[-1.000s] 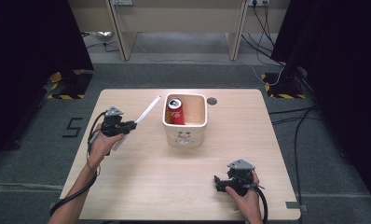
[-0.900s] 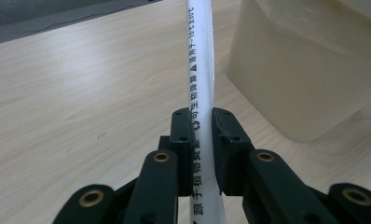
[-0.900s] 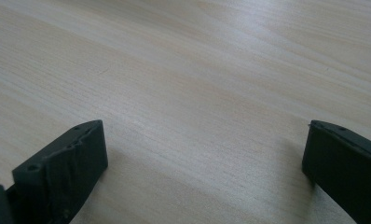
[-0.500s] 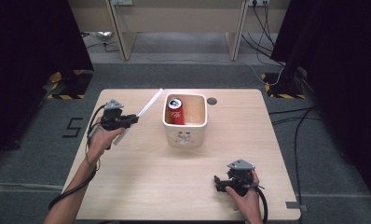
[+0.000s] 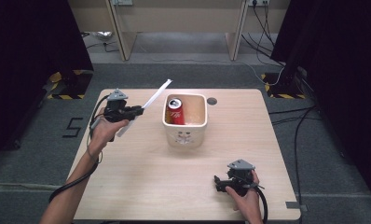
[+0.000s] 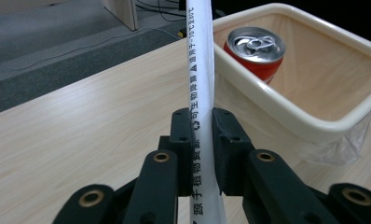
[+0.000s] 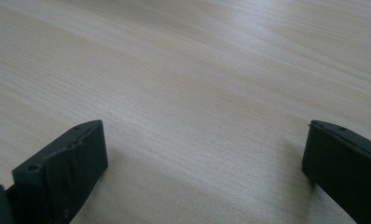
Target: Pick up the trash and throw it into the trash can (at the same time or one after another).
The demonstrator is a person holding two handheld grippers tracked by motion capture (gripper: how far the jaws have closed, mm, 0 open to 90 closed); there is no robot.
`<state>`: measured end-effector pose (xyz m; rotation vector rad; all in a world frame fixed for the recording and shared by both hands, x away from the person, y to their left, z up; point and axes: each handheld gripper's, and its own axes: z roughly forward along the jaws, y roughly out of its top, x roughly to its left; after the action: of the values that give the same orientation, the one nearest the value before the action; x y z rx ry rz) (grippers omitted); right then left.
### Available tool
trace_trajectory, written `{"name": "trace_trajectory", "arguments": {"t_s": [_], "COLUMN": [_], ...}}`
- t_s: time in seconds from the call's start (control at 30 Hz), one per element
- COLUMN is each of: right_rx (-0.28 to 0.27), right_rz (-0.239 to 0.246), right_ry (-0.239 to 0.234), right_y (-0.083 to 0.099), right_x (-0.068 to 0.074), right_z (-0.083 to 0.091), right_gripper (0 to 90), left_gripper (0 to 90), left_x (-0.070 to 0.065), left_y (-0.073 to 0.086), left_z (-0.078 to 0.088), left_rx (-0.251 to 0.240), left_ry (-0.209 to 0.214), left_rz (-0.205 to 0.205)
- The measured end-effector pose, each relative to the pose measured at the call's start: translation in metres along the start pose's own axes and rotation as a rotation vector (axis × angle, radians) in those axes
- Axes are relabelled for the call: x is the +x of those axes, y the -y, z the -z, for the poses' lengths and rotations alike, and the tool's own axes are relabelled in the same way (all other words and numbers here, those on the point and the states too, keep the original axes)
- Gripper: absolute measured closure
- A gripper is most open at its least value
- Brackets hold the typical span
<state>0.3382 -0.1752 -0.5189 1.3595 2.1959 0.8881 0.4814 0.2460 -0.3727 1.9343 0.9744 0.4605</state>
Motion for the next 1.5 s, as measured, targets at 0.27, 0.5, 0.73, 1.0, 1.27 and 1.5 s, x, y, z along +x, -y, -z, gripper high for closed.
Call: {"name": "trace_trajectory", "arguments": {"t_s": [0.27,0.5,0.73,1.0,1.27,1.5], "right_rx": [0.0,0.0,0.0,0.0,-0.001,0.001], "right_rz": [0.0,0.0,-0.003,-0.002,0.001,0.002], "right_ry": [0.0,0.0,0.0,-0.001,-0.001,-0.001], "right_y": [0.0,0.0,0.0,0.0,0.0,0.0], "right_x": [0.0,0.0,0.0,0.0,0.0,0.0], "right_z": [0.0,0.0,0.0,0.0,0.0,0.0], "right_gripper": [0.3,0.3,0.2,0.3,0.3,0.3], "left_gripper": [78.6,78.6,78.6,78.6,78.6,78.5], "left_x": [-0.008,-0.016,-0.027,-0.041,-0.055,-0.067], "left_y": [-0.015,-0.029,-0.044,-0.059,-0.071,-0.082], "left_z": [-0.001,-0.007,-0.013,-0.025,-0.038,-0.051], "left_rx": [-0.013,-0.022,-0.025,-0.025,-0.025,-0.022], "left_ry": [0.034,0.058,0.079,0.096,0.116,0.136], "left_rz": [-0.009,-0.019,-0.035,-0.055,-0.066,-0.074]}}
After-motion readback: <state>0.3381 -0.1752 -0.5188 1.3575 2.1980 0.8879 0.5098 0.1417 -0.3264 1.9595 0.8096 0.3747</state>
